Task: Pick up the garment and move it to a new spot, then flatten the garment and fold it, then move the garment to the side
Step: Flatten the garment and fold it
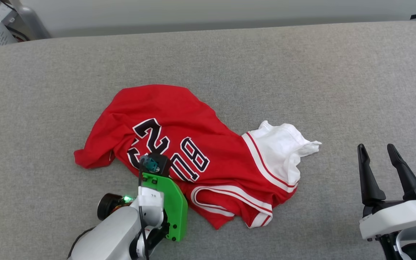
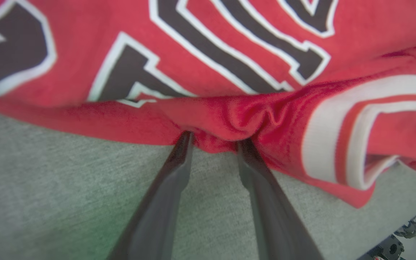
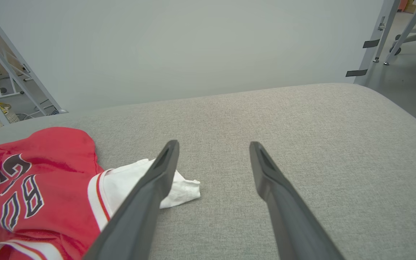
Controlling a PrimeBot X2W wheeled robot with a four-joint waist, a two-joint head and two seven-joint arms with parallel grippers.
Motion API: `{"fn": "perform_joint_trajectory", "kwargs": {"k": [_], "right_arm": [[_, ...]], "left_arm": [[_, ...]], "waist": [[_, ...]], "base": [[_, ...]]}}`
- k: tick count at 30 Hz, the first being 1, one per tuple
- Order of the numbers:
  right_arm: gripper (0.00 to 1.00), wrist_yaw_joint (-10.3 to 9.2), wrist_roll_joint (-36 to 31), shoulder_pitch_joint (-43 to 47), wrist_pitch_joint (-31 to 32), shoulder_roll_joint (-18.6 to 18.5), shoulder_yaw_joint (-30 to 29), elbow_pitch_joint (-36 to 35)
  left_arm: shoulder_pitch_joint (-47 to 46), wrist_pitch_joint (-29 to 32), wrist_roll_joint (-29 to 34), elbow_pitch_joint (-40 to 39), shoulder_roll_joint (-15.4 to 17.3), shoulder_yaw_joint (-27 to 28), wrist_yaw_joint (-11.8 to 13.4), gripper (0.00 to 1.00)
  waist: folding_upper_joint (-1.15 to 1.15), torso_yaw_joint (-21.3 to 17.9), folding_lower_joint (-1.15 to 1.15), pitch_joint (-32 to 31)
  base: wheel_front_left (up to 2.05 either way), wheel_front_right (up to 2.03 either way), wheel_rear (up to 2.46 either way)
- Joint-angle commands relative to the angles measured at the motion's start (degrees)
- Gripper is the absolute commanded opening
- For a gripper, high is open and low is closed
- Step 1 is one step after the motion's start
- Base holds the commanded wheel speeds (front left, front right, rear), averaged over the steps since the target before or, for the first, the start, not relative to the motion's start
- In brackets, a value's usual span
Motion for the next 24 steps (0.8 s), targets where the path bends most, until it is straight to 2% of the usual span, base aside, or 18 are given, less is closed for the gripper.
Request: {"fn": "perform_joint_trajectory", "kwargs": {"k": [1, 6, 11, 17, 24], "right_arm": [[1.00, -0.03, 0.4, -1.0, -0.5, -0.1, -0.2, 0.3], [1.00, -0.03, 0.5, -1.3, -0.5, -0.1, -0.6, 0.7], [1.00, -0.03, 0.4, -0.9, -0.3, -0.1, -1.1, 1.1], [1.00, -0.03, 0.8, 0.4, -0.1, -0.1, -1.6, 1.4], [1.00, -0.03, 1.0, 2.0, 0.4, -0.1, -2.2, 1.2]], "left_arm": [[3.4, 3.0, -1.6, 3.4, -2.0, -3.4, -1.2, 0.00], [2.3, 0.2, -0.4, 4.0, -1.7, -3.0, -1.3, 0.00], [1.7, -4.7, 0.7, -0.4, 1.2, 0.6, 1.3, 0.00], [2.6, -5.3, 2.5, -12.0, 9.6, 5.1, 6.6, 0.00], [5.1, -2.1, 4.0, -26.0, 20.5, 10.6, 13.8, 0.00]], "waist": [[0.00, -0.3, 0.00, 0.4], [0.00, 0.8, 0.00, 0.0], [0.00, 2.3, 0.00, -2.0], [0.00, 4.0, 0.00, -4.6], [0.00, 4.9, 0.00, -6.9]], "base": [[0.00, 0.00, 0.00], [0.00, 0.00, 0.00], [0.00, 0.00, 0.00], [0.00, 0.00, 0.00], [0.00, 0.00, 0.00]]}}
